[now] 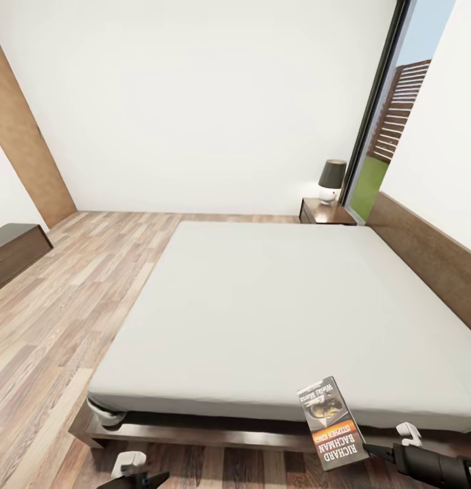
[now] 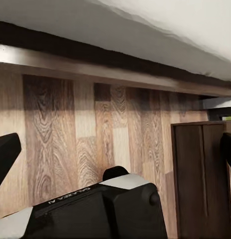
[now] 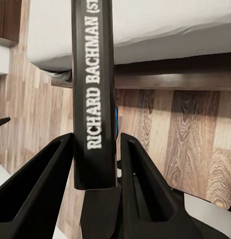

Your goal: In the bedroom, move the book from the bed onto either nightstand, and place the two sandals side by side next to the bed.

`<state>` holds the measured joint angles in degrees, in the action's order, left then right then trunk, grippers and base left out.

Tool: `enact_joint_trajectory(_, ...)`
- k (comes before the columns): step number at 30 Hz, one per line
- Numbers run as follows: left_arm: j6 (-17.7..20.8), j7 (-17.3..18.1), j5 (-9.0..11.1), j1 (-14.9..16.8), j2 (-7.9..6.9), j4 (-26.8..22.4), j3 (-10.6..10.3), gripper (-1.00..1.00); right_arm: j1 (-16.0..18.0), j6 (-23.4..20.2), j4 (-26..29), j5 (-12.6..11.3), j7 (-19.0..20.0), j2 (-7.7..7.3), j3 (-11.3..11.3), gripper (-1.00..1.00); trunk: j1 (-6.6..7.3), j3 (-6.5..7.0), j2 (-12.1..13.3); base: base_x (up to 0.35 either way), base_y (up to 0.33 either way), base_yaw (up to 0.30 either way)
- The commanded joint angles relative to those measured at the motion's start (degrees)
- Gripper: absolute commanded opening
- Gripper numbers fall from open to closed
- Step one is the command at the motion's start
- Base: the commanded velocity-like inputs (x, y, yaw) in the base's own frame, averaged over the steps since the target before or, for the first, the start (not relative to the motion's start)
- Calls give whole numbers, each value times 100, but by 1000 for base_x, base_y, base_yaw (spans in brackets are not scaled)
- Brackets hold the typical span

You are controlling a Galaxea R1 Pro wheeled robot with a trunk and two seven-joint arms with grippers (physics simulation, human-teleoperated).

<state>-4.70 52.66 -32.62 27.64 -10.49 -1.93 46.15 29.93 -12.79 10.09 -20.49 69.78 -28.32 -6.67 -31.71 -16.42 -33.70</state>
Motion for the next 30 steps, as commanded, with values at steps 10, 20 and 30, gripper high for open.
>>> enact_joint_trajectory(10,-74,-1155,-138,-93,23,62,35,100,4,-57,2,-57,9,-4,-45,-100,-2,85,-7,0,0,0)
enact_joint_trajectory(20,-55,-1939,-212,-101,193,70,35,100,4,-57,2,-58,9,-3,-45,-100,-2,179,-7,0,0,0)
enact_joint_trajectory(30,-41,-1987,-1185,-100,221,70,35,100,4,-57,2,-52,9,-4,-45,-100,-2,272,-7,0,0,0)
